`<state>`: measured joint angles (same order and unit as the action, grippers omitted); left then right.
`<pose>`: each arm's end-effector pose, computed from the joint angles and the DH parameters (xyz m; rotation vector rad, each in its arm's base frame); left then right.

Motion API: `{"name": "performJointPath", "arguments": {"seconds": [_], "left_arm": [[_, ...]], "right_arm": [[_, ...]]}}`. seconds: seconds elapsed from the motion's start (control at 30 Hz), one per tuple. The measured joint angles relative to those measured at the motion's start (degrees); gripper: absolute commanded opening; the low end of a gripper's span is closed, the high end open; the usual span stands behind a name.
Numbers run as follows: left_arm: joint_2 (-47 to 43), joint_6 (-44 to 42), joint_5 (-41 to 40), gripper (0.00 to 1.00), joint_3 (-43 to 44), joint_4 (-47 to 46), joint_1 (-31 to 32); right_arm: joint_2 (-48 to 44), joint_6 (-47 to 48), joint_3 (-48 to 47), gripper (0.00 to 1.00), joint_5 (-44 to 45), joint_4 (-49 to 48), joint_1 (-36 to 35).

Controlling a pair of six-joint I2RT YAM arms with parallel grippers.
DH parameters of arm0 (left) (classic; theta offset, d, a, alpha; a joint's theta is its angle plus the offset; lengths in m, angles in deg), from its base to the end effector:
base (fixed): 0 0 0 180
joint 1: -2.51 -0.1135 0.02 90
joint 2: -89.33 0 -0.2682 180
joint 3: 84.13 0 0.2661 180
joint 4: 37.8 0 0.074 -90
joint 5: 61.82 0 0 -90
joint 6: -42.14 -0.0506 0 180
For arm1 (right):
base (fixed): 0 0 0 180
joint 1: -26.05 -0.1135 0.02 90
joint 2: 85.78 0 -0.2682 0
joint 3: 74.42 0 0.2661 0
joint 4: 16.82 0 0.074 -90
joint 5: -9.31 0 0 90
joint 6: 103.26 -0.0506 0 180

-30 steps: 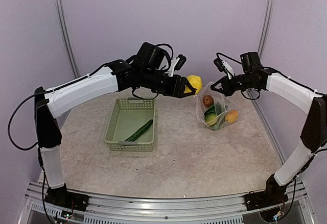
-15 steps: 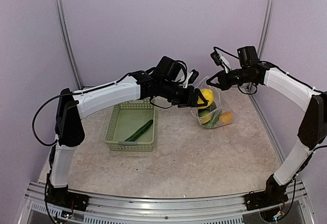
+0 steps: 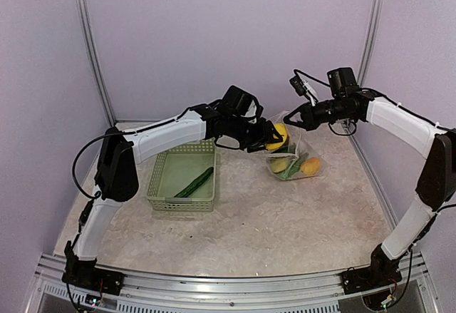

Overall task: Place the food in the zip-top bag and seal the zipper
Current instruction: Place the fake fruit in the zipper food storage bag, then adjust the zipper food storage bag at the corner of the board.

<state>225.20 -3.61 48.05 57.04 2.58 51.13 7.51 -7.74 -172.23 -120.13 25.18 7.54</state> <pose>0.3685 -0.4443 0.2549 0.3150 2.4302 -1.2136 0.3600 0.1544 0.3334 -0.8218 2.0295 0.8882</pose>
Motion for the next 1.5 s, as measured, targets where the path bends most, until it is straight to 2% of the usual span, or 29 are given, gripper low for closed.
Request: {"name": "performJointPath", "arguments": {"seconds": [0.13,0.3,0.43,0.53,0.67,0.87,1.0,1.13,1.27,1.5], "left_arm": [[3.0,3.7,-0.5,0.52,3.7,-0.4,-1.6],[5.1,4.5,-1.6,0.66,7.3,-0.4,-1.8],[5.1,2.3,-2.2,0.84,7.3,-0.5,-0.9],[4.3,-0.7,-4.7,0.91,5.9,-1.1,0.4],[-0.4,-4.6,-7.6,0.94,-1.5,-2.4,1.9],[-10.2,-11.8,-9.8,0.92,-9.2,-5.2,2.5],[-19.5,-15.6,-11.5,0.83,-16.9,-8.4,3.7],[-24.8,-15.0,-15.1,0.71,-20.6,-9.0,5.3],[-24.1,-10.8,-16.0,0.65,-23.4,-9.1,4.9],[-15.0,-5.0,-15.6,0.53,-22.7,-6.9,4.0]], "right_arm": [[-0.2,-0.7,1.0,0.0,-1.0,-0.3,-0.7],[-0.2,-1.2,1.6,0.0,-1.3,-0.8,-0.8],[-0.2,-1.8,1.4,0.0,-1.2,-1.4,-0.8],[-0.2,-2.7,0.7,0.0,-1.7,-1.4,0.1],[-0.1,-4.0,-0.5,0.0,-3.1,-1.3,2.0],[0.6,-4.9,-2.0,0.0,-3.9,-1.6,3.9],[0.6,-4.9,-1.8,0.0,-4.0,-1.8,4.0],[0.6,-4.6,-0.2,0.0,-4.7,-3.0,4.0],[0.6,-4.1,1.7,0.0,-5.7,-4.0,4.0],[0.6,-3.5,4.3,0.0,-6.5,-6.0,4.0]]}}
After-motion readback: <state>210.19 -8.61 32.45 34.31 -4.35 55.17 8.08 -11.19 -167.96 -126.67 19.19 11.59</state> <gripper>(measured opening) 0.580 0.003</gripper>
